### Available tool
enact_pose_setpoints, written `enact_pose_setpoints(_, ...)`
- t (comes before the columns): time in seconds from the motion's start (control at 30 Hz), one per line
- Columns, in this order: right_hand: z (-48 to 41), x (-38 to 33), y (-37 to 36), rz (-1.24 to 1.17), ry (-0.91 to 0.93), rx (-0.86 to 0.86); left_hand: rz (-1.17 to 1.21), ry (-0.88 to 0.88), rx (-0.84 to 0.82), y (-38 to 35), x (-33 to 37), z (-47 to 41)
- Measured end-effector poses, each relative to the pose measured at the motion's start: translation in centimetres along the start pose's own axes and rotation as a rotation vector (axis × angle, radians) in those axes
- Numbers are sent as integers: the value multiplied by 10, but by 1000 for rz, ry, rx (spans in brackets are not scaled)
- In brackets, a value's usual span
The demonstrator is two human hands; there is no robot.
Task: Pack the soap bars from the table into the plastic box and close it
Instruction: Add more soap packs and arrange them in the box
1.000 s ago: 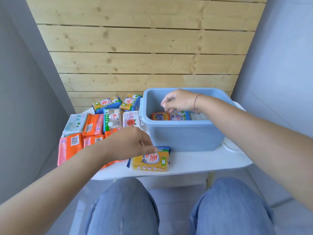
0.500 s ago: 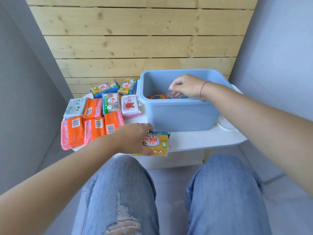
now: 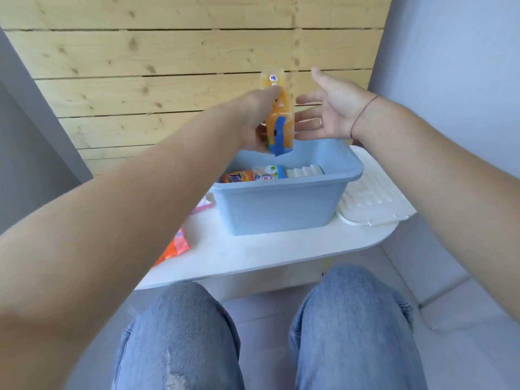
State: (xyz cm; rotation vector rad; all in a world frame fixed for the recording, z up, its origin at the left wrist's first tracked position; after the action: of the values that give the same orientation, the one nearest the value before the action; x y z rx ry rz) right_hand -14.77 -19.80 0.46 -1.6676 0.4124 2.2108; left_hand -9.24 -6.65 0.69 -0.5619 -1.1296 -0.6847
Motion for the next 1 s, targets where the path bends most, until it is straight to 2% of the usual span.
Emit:
enact_pose_setpoints(0.1,-1,10,3,219,-93,-40,127,172,-45,-29,-26,-29)
enact_pose_setpoints(0.2,-4,29,0,521,-166,37,325,273,-78,-47,-50,-42)
enact_pose_setpoints(0.33,-9,45,2,983,-212,162,212,295,-125,-55,-69,-57)
enact_pose_setpoints(0.43,-11,52,-2,1299,-179,129,-117,259,-195,-51,-68,-55)
enact_pose_setpoints(0.57,-17,51,-1,1459,-118,150,-750,196,-275,-24,-65,-34)
enact_pose_setpoints(0.63,-19,50,1,1529,-122,142,-1109,82,-306,-9,-67,-19)
enact_pose_setpoints(0.7,-18,47,2,1520,-116,128,-1404,-111,-324,-2,-71,-6)
enact_pose_setpoints(0.8,-14,40,-4,1516,-111,61,-1527,-295,-247,-5,-68,10)
enact_pose_setpoints(0.9,-8,39,-12,1685,-197,14,-1562,-297,-266,-11,-71,19)
enact_pose_setpoints(1.0,-5,41,-15,1584,-232,-39,-1609,-299,-292,-14,-80,30)
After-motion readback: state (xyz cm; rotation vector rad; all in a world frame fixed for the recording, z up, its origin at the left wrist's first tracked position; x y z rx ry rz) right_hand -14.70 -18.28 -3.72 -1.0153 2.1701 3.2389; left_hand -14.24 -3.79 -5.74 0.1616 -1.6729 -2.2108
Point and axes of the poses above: each hand's wrist, its own z-axis away from the middle knuckle, its own y-axis out of the back of the hand, x = y × z, the point moved 5 cm from there along -z, towards the middle knuckle, and after that the axes turned 1 degree about z, right-handed, at the moved point
